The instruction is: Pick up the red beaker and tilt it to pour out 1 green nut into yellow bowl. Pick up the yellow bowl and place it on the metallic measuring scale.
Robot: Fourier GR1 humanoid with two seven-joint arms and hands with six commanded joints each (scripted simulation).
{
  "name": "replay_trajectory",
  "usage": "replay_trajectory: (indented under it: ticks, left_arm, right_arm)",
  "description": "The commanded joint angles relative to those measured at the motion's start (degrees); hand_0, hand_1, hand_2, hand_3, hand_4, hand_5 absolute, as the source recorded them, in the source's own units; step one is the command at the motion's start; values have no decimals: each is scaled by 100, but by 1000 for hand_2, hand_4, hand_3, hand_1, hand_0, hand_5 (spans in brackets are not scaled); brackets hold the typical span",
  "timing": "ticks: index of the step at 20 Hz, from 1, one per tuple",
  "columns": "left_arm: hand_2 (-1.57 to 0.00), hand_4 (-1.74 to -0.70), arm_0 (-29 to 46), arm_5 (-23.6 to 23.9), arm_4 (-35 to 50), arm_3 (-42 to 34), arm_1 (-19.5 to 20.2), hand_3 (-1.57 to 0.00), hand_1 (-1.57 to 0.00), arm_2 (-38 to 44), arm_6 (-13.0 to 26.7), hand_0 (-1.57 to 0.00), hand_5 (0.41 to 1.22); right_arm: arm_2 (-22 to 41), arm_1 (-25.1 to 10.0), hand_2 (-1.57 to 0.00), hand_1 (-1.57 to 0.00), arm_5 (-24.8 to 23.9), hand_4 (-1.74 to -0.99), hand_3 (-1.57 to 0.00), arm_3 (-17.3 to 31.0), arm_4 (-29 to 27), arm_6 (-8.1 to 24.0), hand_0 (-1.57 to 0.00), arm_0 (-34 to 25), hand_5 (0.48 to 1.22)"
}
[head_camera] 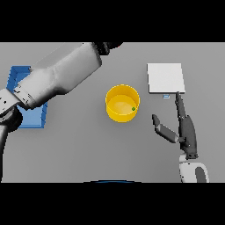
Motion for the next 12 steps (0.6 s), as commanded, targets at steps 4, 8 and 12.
replay_trajectory:
  ticks: [4, 8, 12]
  left_arm:
    - [-1526, -1715, -475, 61, 596, 664, 247, -1354, -1571, 700, 245, -1571, 1221]
    - [-1553, -1729, -378, 273, 1827, 1491, 591, -1365, -1571, 1968, 1043, -1571, 1221]
    - [-1563, -1736, 180, 898, 3088, 1732, 1175, -1396, -1571, 2995, 1108, -1571, 1221]
  right_arm:
    - [-29, 31, 1, 1, 169, -1183, 1, -36, -261, 48, 1, -3, 595]
    - [-92, 13, 1, 1, 165, -1209, 1, 83, -322, 55, 1, -157, 593]
    - [-77, -52, 1, 1, 248, -1222, 1, 160, -330, -213, 1, -76, 587]
